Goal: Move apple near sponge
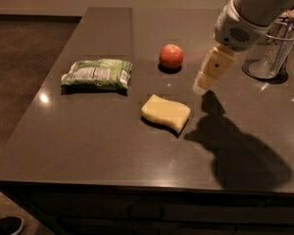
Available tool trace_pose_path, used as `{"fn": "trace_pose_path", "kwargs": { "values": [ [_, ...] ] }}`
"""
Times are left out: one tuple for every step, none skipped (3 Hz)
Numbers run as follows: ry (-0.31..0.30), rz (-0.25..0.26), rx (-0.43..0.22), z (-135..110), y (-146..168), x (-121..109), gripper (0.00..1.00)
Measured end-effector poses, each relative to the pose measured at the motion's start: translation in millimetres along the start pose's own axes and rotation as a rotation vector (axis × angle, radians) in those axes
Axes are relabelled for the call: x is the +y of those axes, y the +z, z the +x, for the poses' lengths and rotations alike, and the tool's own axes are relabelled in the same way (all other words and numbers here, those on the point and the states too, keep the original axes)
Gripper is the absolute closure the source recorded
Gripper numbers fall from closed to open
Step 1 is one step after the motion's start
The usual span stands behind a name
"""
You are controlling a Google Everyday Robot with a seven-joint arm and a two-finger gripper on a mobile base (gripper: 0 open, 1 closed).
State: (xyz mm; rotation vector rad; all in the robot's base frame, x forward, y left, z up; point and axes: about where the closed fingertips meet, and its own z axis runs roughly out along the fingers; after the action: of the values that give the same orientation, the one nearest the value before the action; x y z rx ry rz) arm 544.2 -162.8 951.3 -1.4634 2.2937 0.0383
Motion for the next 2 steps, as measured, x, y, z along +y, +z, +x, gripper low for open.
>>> {"fn": "trace_pose_path", "kwargs": {
  "values": [
    [0.092, 0.021, -0.052, -30.4, 36.9, -28.6, 0.00],
    [0.169, 0.056, -0.093, -59.1, 73.8, -61.0, 0.00]
  ]
}}
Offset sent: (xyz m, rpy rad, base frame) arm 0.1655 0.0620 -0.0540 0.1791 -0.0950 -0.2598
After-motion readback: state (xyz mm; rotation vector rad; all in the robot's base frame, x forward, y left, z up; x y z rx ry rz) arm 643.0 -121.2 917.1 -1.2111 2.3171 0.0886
